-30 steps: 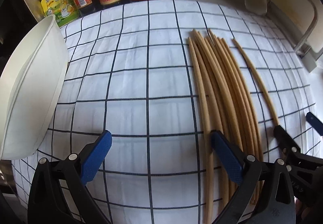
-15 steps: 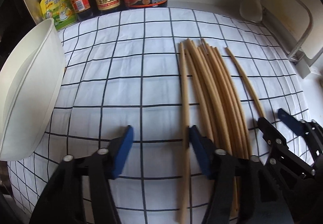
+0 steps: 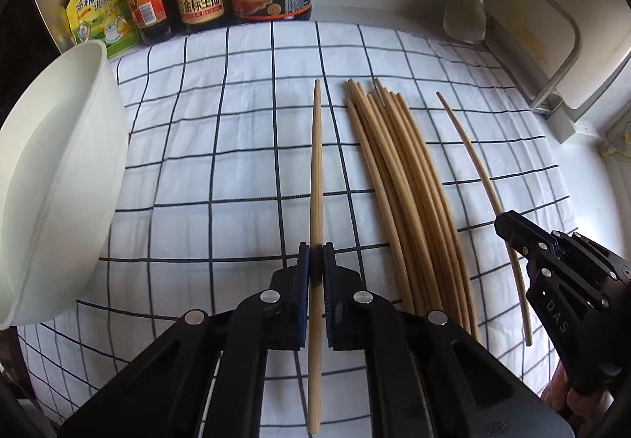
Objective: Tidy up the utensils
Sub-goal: 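Carry the held chopsticks with both tools over the white basin, then lower the chopsticks into the basin and open both tools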
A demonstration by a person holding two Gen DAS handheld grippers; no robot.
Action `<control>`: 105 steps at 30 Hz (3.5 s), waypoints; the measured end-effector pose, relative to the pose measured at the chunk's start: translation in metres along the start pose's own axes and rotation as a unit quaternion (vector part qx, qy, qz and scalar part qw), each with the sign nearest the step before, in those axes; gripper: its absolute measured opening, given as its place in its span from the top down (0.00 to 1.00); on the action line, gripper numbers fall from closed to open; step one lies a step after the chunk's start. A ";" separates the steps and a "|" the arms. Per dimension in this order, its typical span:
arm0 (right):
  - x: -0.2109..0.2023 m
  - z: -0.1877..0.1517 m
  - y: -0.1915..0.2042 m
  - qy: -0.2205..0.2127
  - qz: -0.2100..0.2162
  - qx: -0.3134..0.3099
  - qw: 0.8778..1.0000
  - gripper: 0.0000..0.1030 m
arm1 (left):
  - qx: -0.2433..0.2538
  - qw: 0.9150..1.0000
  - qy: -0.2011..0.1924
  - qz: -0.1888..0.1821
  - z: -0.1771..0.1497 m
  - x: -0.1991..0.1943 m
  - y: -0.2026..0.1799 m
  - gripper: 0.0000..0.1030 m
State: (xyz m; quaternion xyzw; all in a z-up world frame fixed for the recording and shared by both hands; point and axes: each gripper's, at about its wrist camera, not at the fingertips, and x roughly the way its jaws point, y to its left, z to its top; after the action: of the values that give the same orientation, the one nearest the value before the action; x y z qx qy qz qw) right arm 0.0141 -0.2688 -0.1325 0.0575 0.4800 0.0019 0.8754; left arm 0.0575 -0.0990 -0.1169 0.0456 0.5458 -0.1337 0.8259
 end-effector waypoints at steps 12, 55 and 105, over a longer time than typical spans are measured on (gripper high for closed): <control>-0.062 0.039 0.071 -0.043 0.025 0.011 0.999 0.94 | 0.008 0.997 -0.066 -0.029 0.024 -0.085 0.055 0.93; 0.077 0.105 0.341 0.079 0.128 -0.088 0.985 0.94 | -0.075 0.996 0.007 0.039 0.039 -0.033 0.309 0.93; -0.046 0.031 0.245 -0.023 0.079 -0.066 0.994 0.54 | -0.052 0.994 -0.079 0.063 -0.005 -0.116 0.237 0.24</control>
State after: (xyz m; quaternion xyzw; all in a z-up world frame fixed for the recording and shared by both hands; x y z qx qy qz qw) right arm 0.0280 -0.0310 -0.0518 0.0379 0.4521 0.1015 0.8854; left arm 0.0743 0.1491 -0.0301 0.0261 0.4811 -0.0563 0.8744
